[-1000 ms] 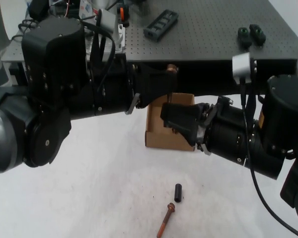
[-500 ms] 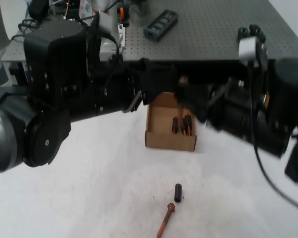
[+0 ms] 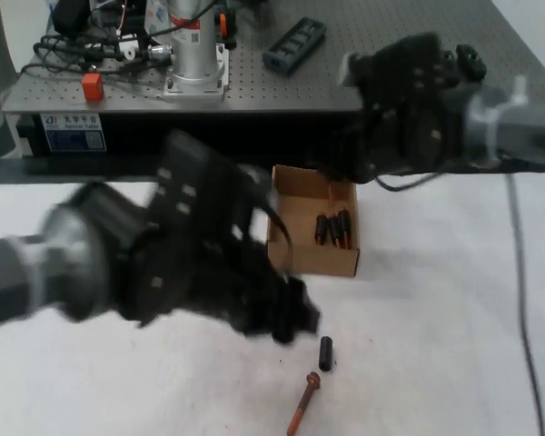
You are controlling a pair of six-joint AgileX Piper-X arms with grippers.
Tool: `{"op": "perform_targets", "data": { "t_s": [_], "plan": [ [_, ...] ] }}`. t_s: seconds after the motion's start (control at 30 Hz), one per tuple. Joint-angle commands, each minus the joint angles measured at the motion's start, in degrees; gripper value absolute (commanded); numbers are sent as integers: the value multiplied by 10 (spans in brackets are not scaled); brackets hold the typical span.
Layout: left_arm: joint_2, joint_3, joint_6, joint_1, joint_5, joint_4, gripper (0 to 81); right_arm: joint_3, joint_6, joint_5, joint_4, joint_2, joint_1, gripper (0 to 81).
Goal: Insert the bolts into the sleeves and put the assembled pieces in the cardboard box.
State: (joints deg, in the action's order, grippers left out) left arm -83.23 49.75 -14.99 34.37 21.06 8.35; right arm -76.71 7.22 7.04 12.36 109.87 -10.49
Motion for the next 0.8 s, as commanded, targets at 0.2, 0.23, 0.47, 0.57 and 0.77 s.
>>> {"op": "perform_targets", "data": {
  "t_s": [0.2, 0.23, 0.47, 0.57, 0.77],
  "plan": [
    [-170, 139, 99, 101, -118, 234, 446, -157, -21, -15, 148, 123, -4, 146],
    [-182, 149, 99, 101, -119, 244, 446, -157, -21, -11, 153, 123, -4, 225],
    [-249, 195, 117, 101, -134, 277, 392, -155, -21, -9, 181, 97, -2, 347],
    [-272, 213, 131, 101, -134, 297, 392, -154, -26, -9, 191, 70, -2, 328],
    [-308, 252, 166, 101, -136, 344, 351, -154, -34, -9, 226, -3, -2, 330]
  ]
}}
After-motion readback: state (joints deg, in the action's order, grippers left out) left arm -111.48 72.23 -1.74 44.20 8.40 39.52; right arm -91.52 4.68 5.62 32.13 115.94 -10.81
